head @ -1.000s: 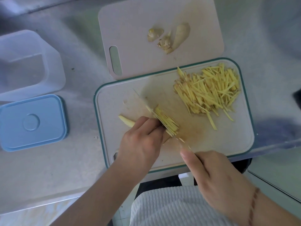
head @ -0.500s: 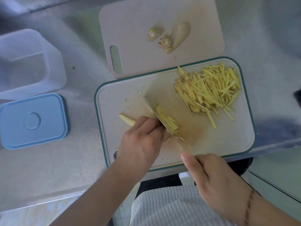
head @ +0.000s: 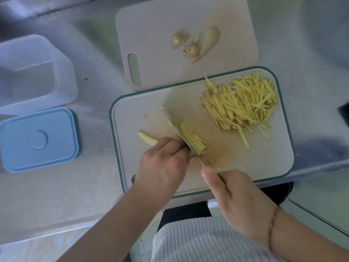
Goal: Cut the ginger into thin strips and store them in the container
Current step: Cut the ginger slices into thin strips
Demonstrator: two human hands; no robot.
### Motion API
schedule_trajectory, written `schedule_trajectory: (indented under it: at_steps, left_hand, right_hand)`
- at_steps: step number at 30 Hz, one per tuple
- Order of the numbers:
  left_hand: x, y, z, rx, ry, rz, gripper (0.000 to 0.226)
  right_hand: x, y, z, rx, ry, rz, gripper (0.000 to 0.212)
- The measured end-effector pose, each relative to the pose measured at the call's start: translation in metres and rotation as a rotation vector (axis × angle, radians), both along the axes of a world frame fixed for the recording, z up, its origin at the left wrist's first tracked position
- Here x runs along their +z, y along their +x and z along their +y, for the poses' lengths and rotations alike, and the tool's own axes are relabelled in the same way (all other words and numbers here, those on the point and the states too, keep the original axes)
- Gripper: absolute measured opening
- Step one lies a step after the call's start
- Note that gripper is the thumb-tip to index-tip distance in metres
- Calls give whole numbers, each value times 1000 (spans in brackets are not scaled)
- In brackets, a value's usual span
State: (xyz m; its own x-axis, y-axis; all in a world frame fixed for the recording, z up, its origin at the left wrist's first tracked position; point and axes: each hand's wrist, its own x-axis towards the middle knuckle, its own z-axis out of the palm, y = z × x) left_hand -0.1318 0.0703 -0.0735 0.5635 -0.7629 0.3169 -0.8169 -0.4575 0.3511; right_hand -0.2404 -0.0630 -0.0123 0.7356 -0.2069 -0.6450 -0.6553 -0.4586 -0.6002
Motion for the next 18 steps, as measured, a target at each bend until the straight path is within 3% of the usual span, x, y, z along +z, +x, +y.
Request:
schedule_trajectory:
  at_steps: [4,8,13,18]
  left_hand:
    - [2,1,1,-5,24,-37,29]
    - [4,1,2,8,-2,-32,53]
    - [5,-4,2,11,88,-101,20]
    - [7,-6,0,-5,65,-87,17]
  right_hand:
    - [1,19,-7,-15,41,-63,62]
    - [10,-16,-7,-13,9,-15,68]
    - [3,-22,-6,-5,-20,19,71]
    - [-3,16,5,-40,43,-30,64]
